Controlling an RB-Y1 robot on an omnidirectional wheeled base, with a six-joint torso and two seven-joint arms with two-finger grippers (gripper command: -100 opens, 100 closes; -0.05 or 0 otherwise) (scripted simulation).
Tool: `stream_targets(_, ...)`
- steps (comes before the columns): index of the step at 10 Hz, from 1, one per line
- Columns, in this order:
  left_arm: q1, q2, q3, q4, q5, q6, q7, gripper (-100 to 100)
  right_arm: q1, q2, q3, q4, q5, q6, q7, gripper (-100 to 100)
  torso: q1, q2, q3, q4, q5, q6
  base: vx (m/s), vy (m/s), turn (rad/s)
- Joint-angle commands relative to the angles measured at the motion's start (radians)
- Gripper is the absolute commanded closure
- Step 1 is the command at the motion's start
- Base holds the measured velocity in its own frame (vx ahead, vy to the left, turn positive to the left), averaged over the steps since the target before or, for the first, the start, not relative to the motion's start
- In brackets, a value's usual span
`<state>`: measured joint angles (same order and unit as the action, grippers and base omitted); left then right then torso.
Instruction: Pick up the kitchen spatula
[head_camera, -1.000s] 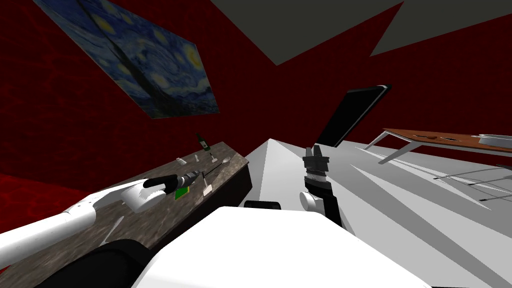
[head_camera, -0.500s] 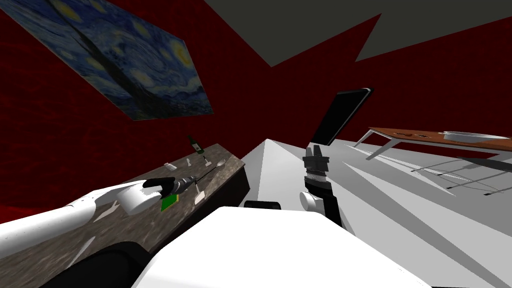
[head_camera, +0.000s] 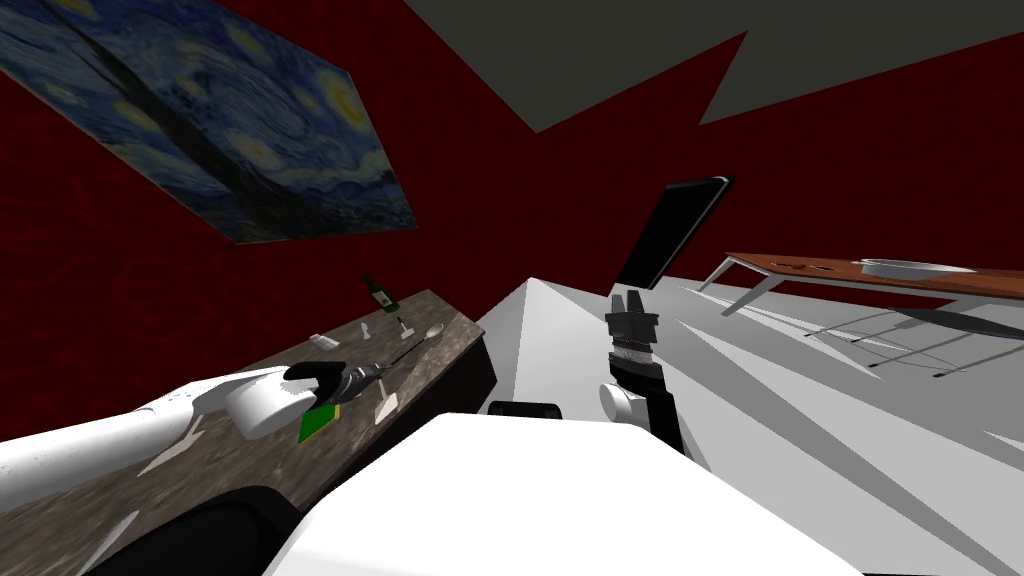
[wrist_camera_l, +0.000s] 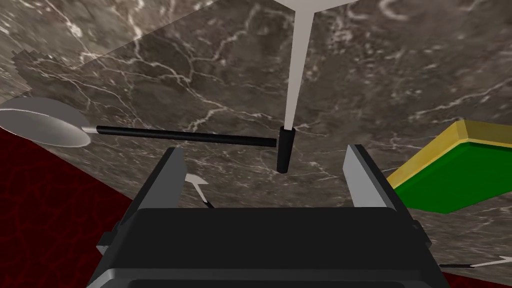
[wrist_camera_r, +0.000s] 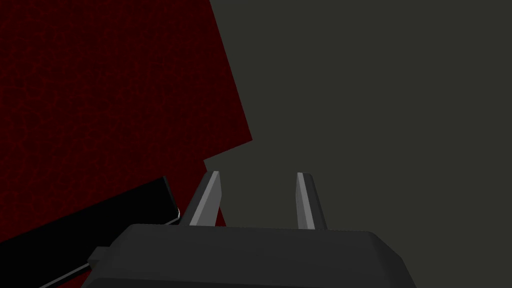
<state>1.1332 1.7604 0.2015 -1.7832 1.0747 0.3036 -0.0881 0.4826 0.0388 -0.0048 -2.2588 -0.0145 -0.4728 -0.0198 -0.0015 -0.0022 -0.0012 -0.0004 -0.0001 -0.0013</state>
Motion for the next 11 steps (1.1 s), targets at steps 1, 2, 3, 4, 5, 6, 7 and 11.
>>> stream_targets(1, -0.003, 0.016, -0.030, 0.013, 0.010, -0.013, -0.004, -100, 0.000, 0.000, 0.000, 0.000, 0.000, 0.000, 0.000, 0, 0.000, 0.000, 0.000, 0.000, 0.000, 0.000, 0.039, -0.013, -0.025)
stream_targets(2, 0.035, 0.046, -0.066, 0.033, 0.045, -0.028, -0.028, -100, 0.000, 0.000, 0.000, 0.000, 0.000, 0.000, 0.000, 0, 0.000, 0.000, 0.000, 0.000, 0.000, 0.000, 0.069, -0.025, -0.097)
stream_targets(3, 0.035, 0.046, -0.066, 0.033, 0.045, -0.028, -0.028, -100, 0.000, 0.000, 0.000, 0.000, 0.000, 0.000, 0.000, 0, 0.000, -0.001, -0.001, 0.000, 0.000, 0.000, 0.064, -0.032, -0.044)
stream_targets(4, 0.051, 0.058, -0.083, 0.040, 0.059, -0.037, -0.039, -100, 0.000, 0.000, 0.000, 0.000, 0.000, 0.000, 0.000, 0, -0.001, -0.001, -0.001, 0.000, 0.000, 0.000, 0.055, -0.028, -0.034)
stream_targets(5, 0.066, 0.067, -0.100, 0.046, 0.072, -0.046, -0.048, -100, 0.000, 0.000, 0.000, 0.000, 0.000, 0.000, 0.000, 0, -0.001, -0.001, 0.000, 0.000, 0.000, 0.000, 0.060, -0.024, -0.047)
stream_targets(6, 0.079, 0.074, -0.115, 0.051, 0.083, -0.054, -0.057, -100, 0.000, 0.000, 0.000, 0.000, 0.000, 0.000, 0.000, 0, 0.000, -0.001, -0.001, 0.000, 0.000, 0.000, 0.061, -0.026, -0.044)
stream_targets(7, 0.091, 0.079, -0.128, 0.055, 0.092, -0.063, -0.065, -100, 0.000, 0.000, 0.000, 0.000, 0.000, 0.000, 0.000, 0, 0.000, -0.001, -0.001, 0.000, 0.000, 0.000, 0.056, -0.027, -0.036)
stream_targets(11, 0.113, 0.086, -0.156, 0.061, 0.109, -0.082, -0.081, -100, 0.000, 0.000, 0.000, 0.000, 0.000, 0.000, 0.000, 0, 0.000, 0.001, 0.001, 0.000, 0.000, 0.000, 0.037, -0.020, -0.022)
